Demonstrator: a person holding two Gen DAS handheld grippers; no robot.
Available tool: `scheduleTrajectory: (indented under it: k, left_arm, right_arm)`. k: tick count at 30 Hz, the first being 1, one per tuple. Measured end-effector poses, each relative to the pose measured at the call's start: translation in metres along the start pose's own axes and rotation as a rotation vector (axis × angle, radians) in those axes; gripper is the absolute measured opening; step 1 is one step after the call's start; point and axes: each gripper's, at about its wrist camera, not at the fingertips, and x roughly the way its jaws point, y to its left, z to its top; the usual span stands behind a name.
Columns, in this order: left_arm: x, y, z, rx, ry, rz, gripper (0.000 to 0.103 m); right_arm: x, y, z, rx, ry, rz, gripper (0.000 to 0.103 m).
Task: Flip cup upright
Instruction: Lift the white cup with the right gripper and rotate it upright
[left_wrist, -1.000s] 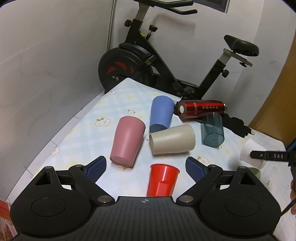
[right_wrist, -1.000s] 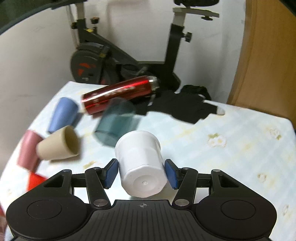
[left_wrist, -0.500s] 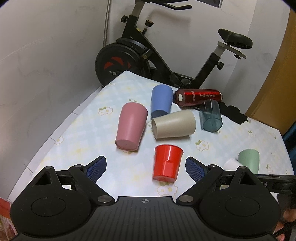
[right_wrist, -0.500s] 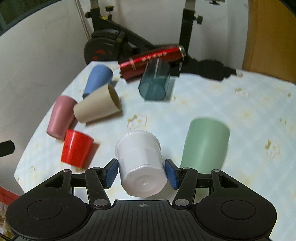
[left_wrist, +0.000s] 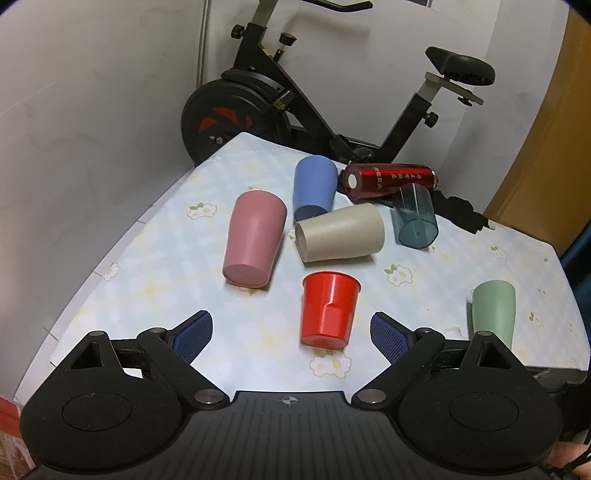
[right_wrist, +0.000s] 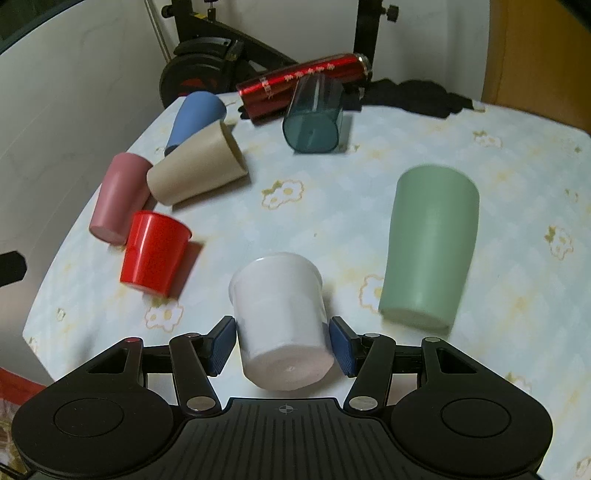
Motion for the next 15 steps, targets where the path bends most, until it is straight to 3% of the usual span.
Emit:
scheduleTrajectory:
  k: [15]
  left_arm:
    - [-0.001,-0.005,-0.003,0.019,0.008,-0.009,0.094]
  right_arm:
    - [0.007,-0.004,-0.017,0.042,0.059,0.035,0.052]
